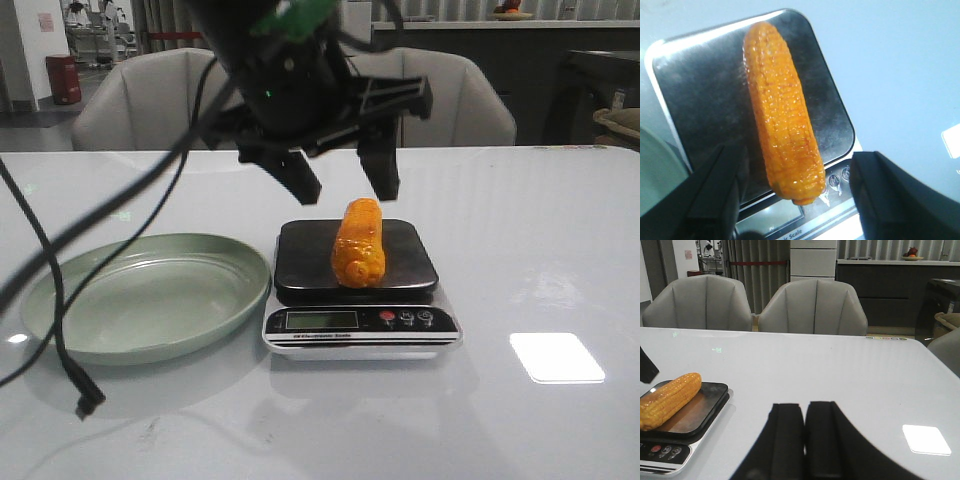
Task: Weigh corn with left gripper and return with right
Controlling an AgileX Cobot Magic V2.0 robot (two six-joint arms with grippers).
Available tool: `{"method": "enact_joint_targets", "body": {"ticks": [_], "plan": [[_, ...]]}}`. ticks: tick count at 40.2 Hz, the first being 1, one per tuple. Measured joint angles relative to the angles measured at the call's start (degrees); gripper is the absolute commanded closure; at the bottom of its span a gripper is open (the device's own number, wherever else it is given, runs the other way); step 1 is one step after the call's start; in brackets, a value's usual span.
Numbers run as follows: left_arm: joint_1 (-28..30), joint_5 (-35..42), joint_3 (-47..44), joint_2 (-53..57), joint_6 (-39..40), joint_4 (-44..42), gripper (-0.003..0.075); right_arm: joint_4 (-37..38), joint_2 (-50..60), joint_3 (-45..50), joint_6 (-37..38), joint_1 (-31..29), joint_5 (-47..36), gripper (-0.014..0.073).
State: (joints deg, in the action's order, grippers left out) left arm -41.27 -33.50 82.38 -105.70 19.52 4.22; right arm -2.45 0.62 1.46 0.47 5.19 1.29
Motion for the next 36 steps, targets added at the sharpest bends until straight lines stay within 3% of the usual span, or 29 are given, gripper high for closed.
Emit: {"method": "enact_joint_targets", "body": {"ticks": [13,36], "plan": [[0.00,-0.13,-11.97,17.30,5.43,-12.21,0.0221,0.00,0.00,0.00,0.00,0.00,0.00,0.0435],[0.00,2.62,-38.31,62.20,6.09,-20.32,0.0221,0.00,0.00,0.00,0.00,0.00,0.00,0.0435]]}}
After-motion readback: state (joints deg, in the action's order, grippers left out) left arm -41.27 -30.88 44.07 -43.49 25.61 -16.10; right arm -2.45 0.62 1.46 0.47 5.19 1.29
